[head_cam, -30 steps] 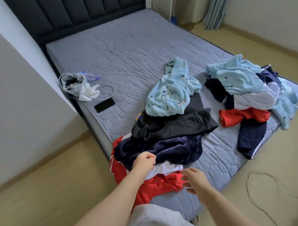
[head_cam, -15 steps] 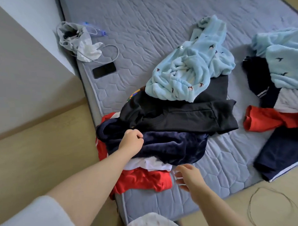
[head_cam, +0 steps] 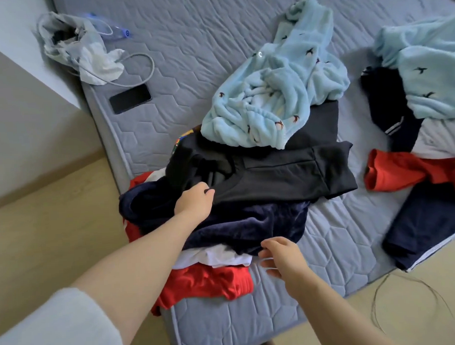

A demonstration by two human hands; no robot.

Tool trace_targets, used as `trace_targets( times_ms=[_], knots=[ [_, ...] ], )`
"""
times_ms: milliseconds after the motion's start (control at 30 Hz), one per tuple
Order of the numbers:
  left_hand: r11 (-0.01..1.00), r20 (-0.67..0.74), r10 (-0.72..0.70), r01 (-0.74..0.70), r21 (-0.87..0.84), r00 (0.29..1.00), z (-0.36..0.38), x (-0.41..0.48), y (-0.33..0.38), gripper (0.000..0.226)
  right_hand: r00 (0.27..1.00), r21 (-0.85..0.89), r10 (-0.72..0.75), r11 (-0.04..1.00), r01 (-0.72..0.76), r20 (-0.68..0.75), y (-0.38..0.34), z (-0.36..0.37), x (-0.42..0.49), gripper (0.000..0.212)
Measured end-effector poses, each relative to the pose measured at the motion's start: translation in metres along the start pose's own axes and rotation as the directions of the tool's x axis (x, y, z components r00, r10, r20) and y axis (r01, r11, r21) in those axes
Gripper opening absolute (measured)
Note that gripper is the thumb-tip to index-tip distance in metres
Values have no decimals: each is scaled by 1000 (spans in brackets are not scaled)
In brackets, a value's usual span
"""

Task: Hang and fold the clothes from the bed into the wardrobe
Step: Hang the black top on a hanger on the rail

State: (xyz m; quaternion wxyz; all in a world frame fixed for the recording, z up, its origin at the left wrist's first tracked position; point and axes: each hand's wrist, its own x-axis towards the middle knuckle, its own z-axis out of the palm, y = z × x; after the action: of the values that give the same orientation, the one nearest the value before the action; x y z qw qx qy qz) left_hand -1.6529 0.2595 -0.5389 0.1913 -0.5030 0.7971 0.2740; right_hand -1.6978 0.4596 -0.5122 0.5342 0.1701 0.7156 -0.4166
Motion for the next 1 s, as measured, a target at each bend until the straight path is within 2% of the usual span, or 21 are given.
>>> trace_targets(
  times_ms=[133,200,300,367,433,533,600,700,767,800,867,900,1000],
  knots=[
    [975,3,99,-97,-202,995,-21,-49,14,21,1000,75,-3,997,4,-11,-12,3,-29,9],
    [953,-3,151,-147,-265,988,-29,-72,23,27,1000,110,-17,994,19,-22,-18,5,-42,10],
    [911,6,246,-229,-342,969,-55,-113,27,31,995,166,-90,981,97,-47,-32,11,-79,11],
    [881,-5,282,-261,-394,960,-77,-135,25,32,982,145,-170,973,181,-85,-38,14,-102,9],
    [829,-8,281,-247,-501,960,-105,-154,17,35,928,1,-330,942,335,-176,-43,17,-123,26],
    [675,29,217,-129,-726,976,-148,-183,5,35,781,-359,-593,784,506,-193,-47,24,-152,62],
    [630,42,208,-101,-770,977,-171,-202,-4,34,710,-447,-689,686,575,-143,-52,31,-169,73],
    [562,54,335,-154,-812,941,-198,-228,-11,33,647,-519,-757,590,619,-89,-65,41,-189,81],
    [461,43,422,-174,-870,906,-217,-244,-11,35,634,-580,-773,530,618,-31,-74,47,-200,74],
    [395,34,450,-165,-904,892,-226,-250,-11,39,622,-606,-783,492,625,6,-79,49,-205,62],
    [221,19,501,-107,-969,865,-242,-263,-10,48,555,-605,-830,415,679,53,-90,52,-218,20],
    [128,5,529,-74,-989,849,-250,-269,-9,50,516,-551,-854,399,733,67,-96,53,-227,10],
    [-82,-82,602,-41,-996,794,-273,-290,-2,38,389,-288,-921,371,883,5,-119,50,-258,24]
  ],
)
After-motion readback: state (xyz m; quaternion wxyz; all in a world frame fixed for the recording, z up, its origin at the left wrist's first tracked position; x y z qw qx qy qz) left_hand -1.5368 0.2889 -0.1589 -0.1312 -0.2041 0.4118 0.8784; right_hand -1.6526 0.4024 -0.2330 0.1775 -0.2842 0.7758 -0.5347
